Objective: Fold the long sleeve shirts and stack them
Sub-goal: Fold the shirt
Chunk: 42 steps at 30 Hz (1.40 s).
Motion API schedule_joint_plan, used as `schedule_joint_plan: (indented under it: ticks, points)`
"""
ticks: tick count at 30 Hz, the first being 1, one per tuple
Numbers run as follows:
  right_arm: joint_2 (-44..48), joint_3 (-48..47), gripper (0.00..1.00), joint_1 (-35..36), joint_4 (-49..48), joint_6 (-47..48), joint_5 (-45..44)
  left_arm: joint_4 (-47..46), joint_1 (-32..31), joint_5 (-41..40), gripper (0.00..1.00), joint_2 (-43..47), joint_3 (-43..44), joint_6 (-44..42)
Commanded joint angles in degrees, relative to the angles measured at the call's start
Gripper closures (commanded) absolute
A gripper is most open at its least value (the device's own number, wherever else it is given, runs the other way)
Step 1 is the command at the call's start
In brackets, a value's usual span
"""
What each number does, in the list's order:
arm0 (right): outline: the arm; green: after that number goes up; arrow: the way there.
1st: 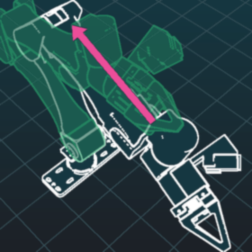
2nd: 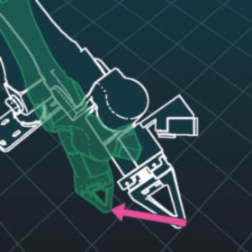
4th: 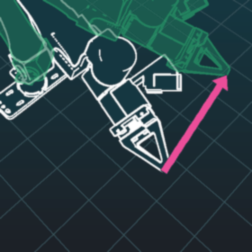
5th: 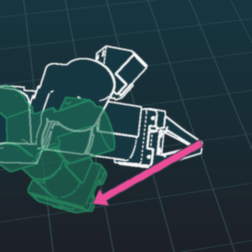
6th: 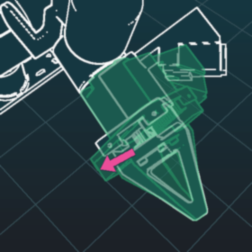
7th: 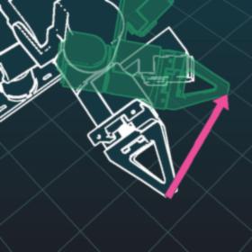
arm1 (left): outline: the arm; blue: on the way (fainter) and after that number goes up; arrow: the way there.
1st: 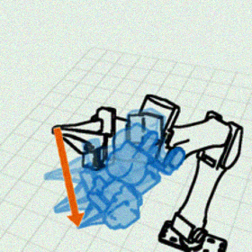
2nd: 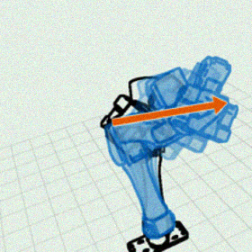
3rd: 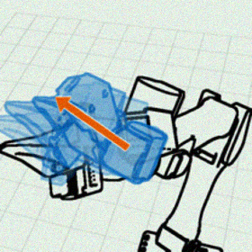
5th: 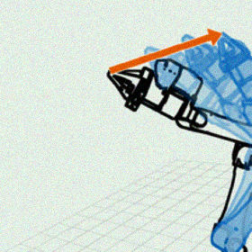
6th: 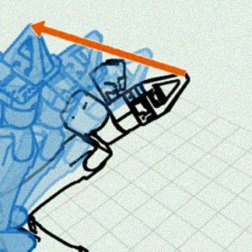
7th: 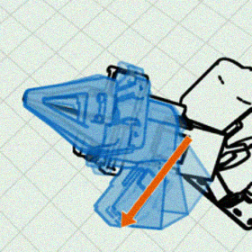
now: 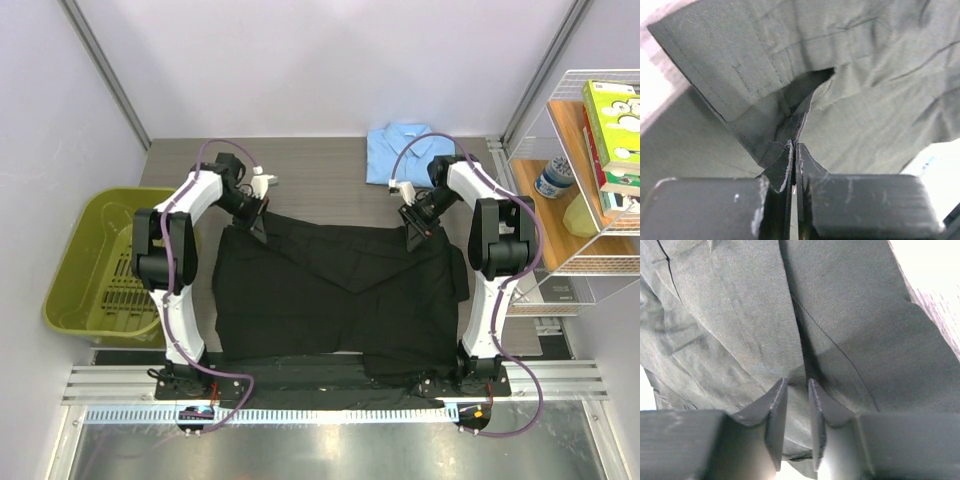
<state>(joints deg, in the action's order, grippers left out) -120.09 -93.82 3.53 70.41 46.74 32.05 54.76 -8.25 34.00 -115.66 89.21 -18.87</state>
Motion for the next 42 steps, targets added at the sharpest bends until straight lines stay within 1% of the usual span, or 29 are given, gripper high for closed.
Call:
schedule_joint_plan:
  ticks: [1, 5, 9, 12, 14, 17, 19, 20, 22, 23, 24, 26, 27, 28, 29, 30, 31, 32, 34, 35, 36, 38, 40, 42]
  points:
    - [1.1, 0.5, 0.76, 0.2, 2.3, 2.6, -0.1, 7.7, -0.2, 2.1, 1.0, 5.6, 2.4, 2.5]
    - [1.3, 0.7, 0.77, 0.2, 2.9, 4.0, -1.5, 12.0, -0.1, 2.6, 1.0, 8.4, 2.2, 4.7]
    - [1.2, 0.1, 0.77, 0.1, 4.1, 5.1, -2.2, 13.7, 0.0, 2.0, 1.0, 11.2, -0.3, 6.9]
    - [1.0, 0.2, 0.77, 0.2, 4.6, 5.9, -3.0, 14.9, 0.3, 1.4, 1.0, 11.6, -1.6, 8.2]
    - [0.7, 0.4, 0.77, 0.1, 4.6, 6.2, -3.5, 14.5, 0.4, 0.7, 1.0, 12.0, -4.0, 8.9]
    - [0.5, 0.4, 0.78, 0.1, 4.9, 6.3, -4.5, 11.4, 0.6, -3.3, 0.99, 12.6, -8.3, 8.5]
    - [0.5, 0.5, 0.78, 0.1, 5.3, 6.5, -5.3, 11.0, 0.6, -5.3, 0.9, 11.8, -9.5, 6.9]
    - [0.5, 0.3, 0.78, 0.1, 5.7, 6.9, -5.6, 11.1, 0.5, -5.7, 0.78, 11.0, -10.2, 6.3]
    - [0.6, -0.7, 0.75, 0.1, 8.5, 8.1, -5.3, 10.5, 0.7, -7.1, 0.67, 11.0, -10.4, 5.6]
    - [0.6, -2.8, 0.73, -0.1, 9.8, 8.3, -4.7, 10.1, 1.2, -6.4, 0.6, 11.3, -9.7, 4.9]
    - [0.9, -4.0, 0.68, -0.4, 11.1, 8.3, -3.5, 9.7, 1.6, -5.4, 0.57, 12.7, -9.1, 4.6]
    - [1.5, -8.5, 0.66, -1.7, 13.3, 6.9, -0.3, 7.0, 1.8, -4.9, 0.52, 14.0, -7.0, 5.0]
    - [1.6, -10.0, 0.63, -2.1, 13.2, 5.7, 0.2, 6.1, 1.7, -5.2, 0.51, 14.1, -3.8, 5.2]
    - [1.5, -11.2, 0.62, -2.6, 11.5, 2.6, 0.4, 5.4, 1.8, -6.1, 0.5, 13.5, -1.9, 5.3]
    - [1.4, -12.8, 0.61, -2.8, 9.8, 0.7, -0.9, 4.8, 1.7, -7.9, 0.49, 12.4, 0.0, 5.3]
    - [0.7, -13.4, 0.61, -2.7, 7.8, -1.0, -2.2, 5.3, 1.7, -8.5, 0.49, 11.0, 4.9, 5.0]
    - [0.3, -13.9, 0.61, -2.8, 4.9, -2.3, -3.6, 6.3, 1.6, -8.9, 0.5, 7.0, 7.2, 4.5]
    - [-0.1, -14.4, 0.61, -2.8, 3.3, -4.8, -5.0, 7.0, 1.5, -9.6, 0.5, 5.2, 9.4, 4.6]
    - [-2.4, -15.9, 0.6, -2.7, 1.2, -6.5, -8.3, 7.0, 1.3, -11.9, 0.5, 1.0, 12.8, 4.9]
    - [-3.2, -16.4, 0.6, -2.8, 0.6, -7.8, -9.3, 6.3, 1.1, -13.3, 0.5, 0.3, 13.0, 5.1]
    - [-3.8, -16.7, 0.58, -2.7, 0.0, -8.0, -11.8, 4.6, 1.0, -15.6, 0.5, -0.4, 13.0, 5.1]
    - [-5.1, -16.5, 0.56, -2.7, -1.3, -8.3, -14.5, 4.0, 0.8, -18.4, 0.5, -2.6, 13.4, 5.3]
    - [-5.7, -15.6, 0.55, -2.7, -2.7, -8.3, -18.4, 3.2, 0.8, -20.9, 0.5, -3.9, 13.2, 5.6]
    - [-6.0, -14.3, 0.56, -2.8, -3.0, -7.8, -19.9, 2.2, 0.7, -22.0, 0.5, -5.3, 12.0, 6.0]
